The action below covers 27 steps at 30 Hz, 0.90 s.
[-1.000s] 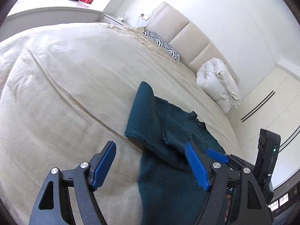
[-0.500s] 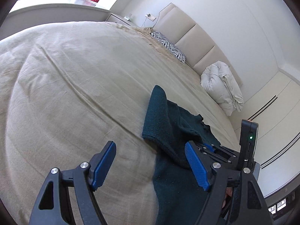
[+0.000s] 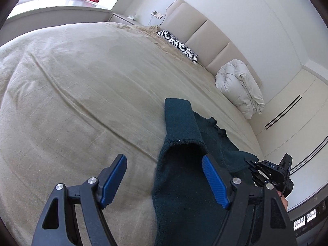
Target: Fold small clothes
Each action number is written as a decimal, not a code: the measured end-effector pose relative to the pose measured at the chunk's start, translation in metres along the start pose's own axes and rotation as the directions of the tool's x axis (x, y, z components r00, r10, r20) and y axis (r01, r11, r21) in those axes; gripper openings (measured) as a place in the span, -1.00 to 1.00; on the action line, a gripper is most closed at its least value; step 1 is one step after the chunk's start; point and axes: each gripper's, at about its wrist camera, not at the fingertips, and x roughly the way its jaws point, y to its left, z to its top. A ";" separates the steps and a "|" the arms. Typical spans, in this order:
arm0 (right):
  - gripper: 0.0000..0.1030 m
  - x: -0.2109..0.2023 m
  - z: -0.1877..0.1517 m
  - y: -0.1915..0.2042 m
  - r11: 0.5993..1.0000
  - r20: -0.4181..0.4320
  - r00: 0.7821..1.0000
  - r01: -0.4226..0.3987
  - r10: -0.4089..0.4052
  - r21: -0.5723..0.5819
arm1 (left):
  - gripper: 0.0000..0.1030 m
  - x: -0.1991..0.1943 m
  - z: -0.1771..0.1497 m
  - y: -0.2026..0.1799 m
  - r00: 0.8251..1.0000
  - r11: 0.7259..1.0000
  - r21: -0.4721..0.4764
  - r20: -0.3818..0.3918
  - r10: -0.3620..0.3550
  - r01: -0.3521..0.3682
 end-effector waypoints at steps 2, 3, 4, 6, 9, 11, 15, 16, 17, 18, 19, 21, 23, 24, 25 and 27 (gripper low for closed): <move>-0.80 0.004 0.000 -0.011 0.999 -0.012 0.999 -0.031 0.032 0.038 | 0.51 0.004 -0.001 -0.001 1.000 1.000 -0.001 -0.010 0.005 -0.005; -0.80 0.007 0.000 -0.016 0.997 -0.021 0.999 -0.041 0.042 0.065 | 0.51 0.006 -0.001 -0.001 1.000 1.000 -0.002 -0.014 0.006 -0.006; -0.75 0.011 0.002 -0.022 0.994 -0.029 0.998 -0.053 0.056 0.095 | 0.51 0.008 -0.002 -0.001 1.000 1.000 -0.001 -0.017 0.007 -0.007; -0.68 0.019 0.005 -0.035 0.987 -0.028 0.997 -0.069 0.074 0.145 | 0.51 0.010 -0.002 -0.003 1.000 1.000 0.008 -0.020 0.012 -0.012; -0.68 0.022 0.009 -0.046 0.970 -0.016 0.990 -0.132 0.138 0.202 | 0.51 0.012 -0.002 -0.003 1.000 1.000 0.013 -0.023 0.018 -0.017; -0.69 0.023 0.013 -0.044 0.977 -0.012 0.994 -0.107 0.111 0.183 | 0.51 0.015 -0.001 -0.003 0.999 1.000 0.013 -0.027 0.022 -0.022; -0.84 0.016 0.011 -0.051 0.982 0.005 0.999 -0.044 0.044 0.183 | 0.51 0.021 0.000 -0.003 0.999 1.000 0.007 -0.032 0.023 -0.023; -0.85 0.013 0.010 -0.053 0.981 0.017 0.999 -0.040 0.038 0.187 | 0.51 0.022 0.000 -0.003 0.999 1.000 0.007 -0.033 0.023 -0.022; -0.85 0.010 0.009 -0.056 0.982 0.032 0.999 -0.034 0.028 0.187 | 0.51 0.023 0.000 -0.004 0.999 1.000 0.007 -0.034 0.022 -0.022; -0.85 0.007 0.008 -0.058 0.982 0.045 0.999 -0.031 0.023 0.187 | 0.51 0.024 0.000 -0.004 0.999 1.000 0.009 -0.036 0.021 -0.021; -0.85 0.005 0.009 -0.060 0.981 0.055 0.998 -0.034 0.024 0.191 | 0.51 0.025 0.000 -0.004 0.999 1.000 0.012 -0.036 0.021 -0.021; -0.85 0.000 0.009 -0.065 0.980 0.088 0.995 -0.055 0.038 0.192 | 0.51 0.027 0.001 -0.004 0.999 1.000 0.011 -0.035 0.019 -0.019; -0.85 -0.004 0.009 -0.067 0.983 0.093 0.995 -0.047 0.031 0.176 | 0.51 0.028 0.003 -0.003 0.999 1.000 0.006 -0.033 0.018 -0.018; -0.85 -0.003 0.008 -0.070 0.984 0.091 0.995 -0.048 0.033 0.172 | 0.51 0.029 0.004 -0.002 0.999 1.000 0.003 -0.032 0.016 -0.016; -0.85 -0.003 0.006 -0.073 0.984 0.086 0.996 -0.036 0.021 0.175 | 0.51 0.030 0.006 -0.002 0.999 1.000 0.000 -0.032 0.014 -0.014; -0.85 0.001 0.001 -0.085 0.979 0.069 0.997 0.001 -0.016 0.206 | 0.50 0.033 0.011 -0.002 0.999 1.000 -0.001 -0.032 0.005 -0.005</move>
